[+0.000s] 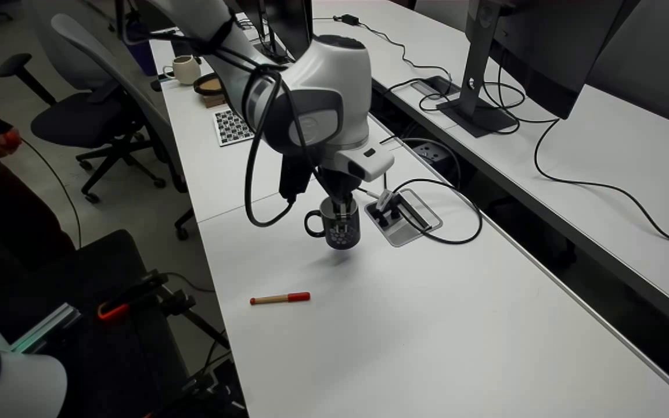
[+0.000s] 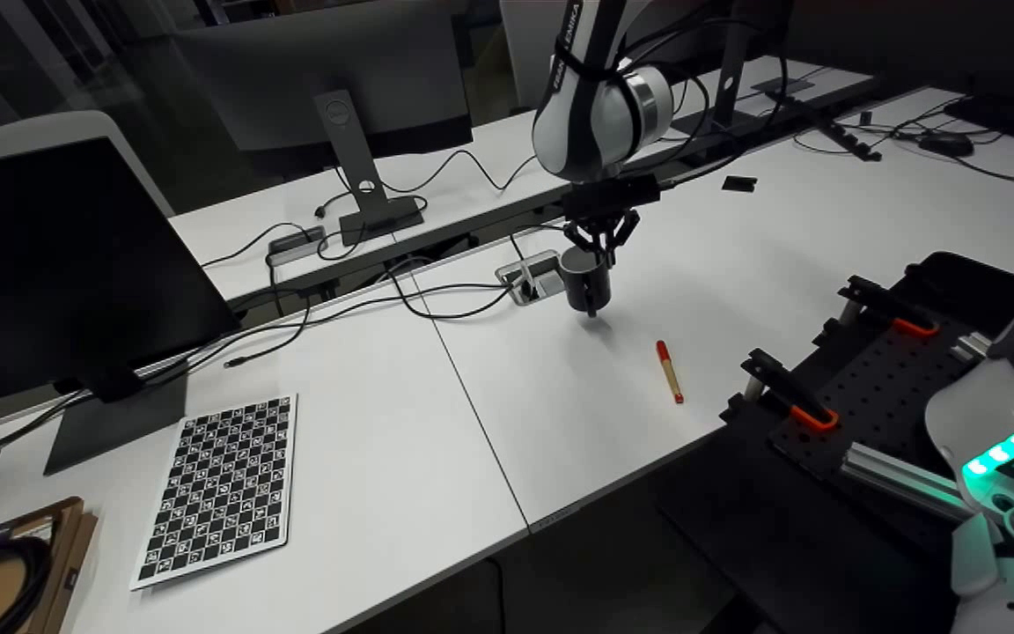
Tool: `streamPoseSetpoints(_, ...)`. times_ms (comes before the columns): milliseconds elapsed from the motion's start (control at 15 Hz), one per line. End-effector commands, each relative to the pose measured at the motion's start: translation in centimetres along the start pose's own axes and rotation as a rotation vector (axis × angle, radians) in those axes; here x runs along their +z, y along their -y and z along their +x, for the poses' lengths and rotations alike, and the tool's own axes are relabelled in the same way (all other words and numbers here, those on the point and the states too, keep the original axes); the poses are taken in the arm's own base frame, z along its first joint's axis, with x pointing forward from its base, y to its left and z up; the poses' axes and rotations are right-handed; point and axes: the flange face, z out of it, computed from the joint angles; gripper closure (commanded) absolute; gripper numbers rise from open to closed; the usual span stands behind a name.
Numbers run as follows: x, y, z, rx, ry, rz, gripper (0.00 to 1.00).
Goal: Move the mug to the right
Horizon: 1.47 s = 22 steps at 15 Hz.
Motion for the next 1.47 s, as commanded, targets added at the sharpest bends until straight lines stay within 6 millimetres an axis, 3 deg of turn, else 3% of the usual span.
streamPoseSetpoints(0,0.0,-2.1,4.1,0.150,0.061,0.033,0.98)
streamPoseSetpoints(333,1.7,-5.6,8.5,0.375,0.076,0.058,0.98)
streamPoseSetpoints(733,3.9,-10.1,11.9,0.530,0.054,0.064,0.98)
streamPoseSetpoints(1400,6.3,-17.1,14.0,0.571,0.080,0.034,0.98)
